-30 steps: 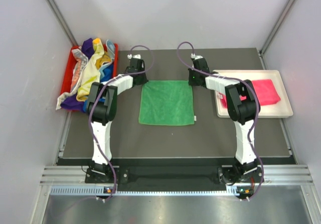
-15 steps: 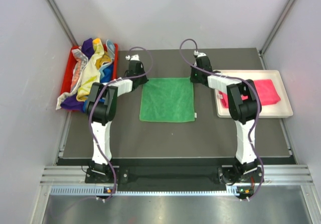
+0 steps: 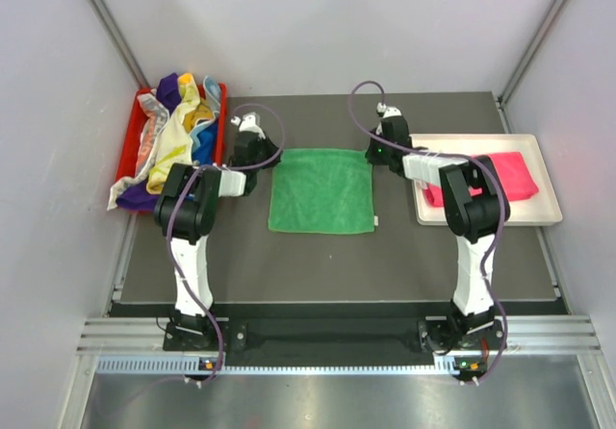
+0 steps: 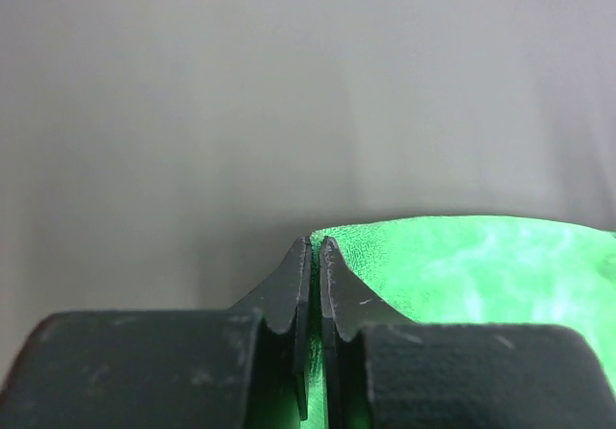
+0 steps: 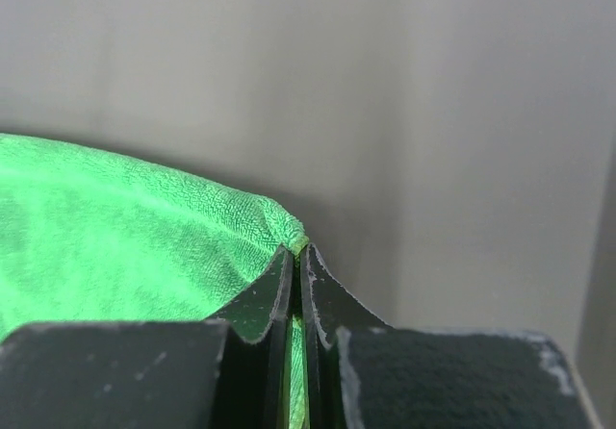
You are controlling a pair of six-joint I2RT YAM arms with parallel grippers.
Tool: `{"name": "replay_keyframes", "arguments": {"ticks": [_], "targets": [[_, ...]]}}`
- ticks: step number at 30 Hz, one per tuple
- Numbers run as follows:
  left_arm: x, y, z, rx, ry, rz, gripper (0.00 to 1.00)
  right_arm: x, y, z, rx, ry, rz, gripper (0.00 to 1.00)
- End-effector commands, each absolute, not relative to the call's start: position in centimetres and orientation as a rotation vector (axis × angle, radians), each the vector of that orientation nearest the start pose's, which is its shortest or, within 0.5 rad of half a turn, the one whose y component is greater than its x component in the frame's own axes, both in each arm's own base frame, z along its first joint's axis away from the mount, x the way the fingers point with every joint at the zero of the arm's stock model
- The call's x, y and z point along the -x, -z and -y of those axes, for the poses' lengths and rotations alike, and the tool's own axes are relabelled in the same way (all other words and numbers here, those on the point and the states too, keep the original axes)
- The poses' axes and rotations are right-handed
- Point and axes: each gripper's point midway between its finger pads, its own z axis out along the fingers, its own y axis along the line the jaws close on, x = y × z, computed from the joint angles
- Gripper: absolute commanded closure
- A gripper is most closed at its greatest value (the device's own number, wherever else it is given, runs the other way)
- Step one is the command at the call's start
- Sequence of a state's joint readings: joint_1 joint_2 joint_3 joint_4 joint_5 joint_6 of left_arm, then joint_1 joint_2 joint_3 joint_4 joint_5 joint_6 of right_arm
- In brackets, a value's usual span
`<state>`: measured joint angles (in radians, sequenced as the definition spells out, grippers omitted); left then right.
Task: Fold and stack the towels
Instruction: Fold the towel
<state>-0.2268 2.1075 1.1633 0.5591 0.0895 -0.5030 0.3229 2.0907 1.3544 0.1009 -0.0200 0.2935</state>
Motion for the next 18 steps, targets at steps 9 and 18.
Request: {"name": "replay_keyframes", "arguments": {"ticks": [9, 18], "targets": [[-53.2, -15.6, 17.2, 0.105, 0.707, -1.637, 1.0, -51.8, -12.7, -19.2, 0.011, -0.487, -1.981, 1.0], [-50.7, -14.5, 17.4, 0.113, 0.736, -1.759, 1.0, -48.8, -12.7, -18.6, -0.005, -0.517, -1.98, 1.0]]}}
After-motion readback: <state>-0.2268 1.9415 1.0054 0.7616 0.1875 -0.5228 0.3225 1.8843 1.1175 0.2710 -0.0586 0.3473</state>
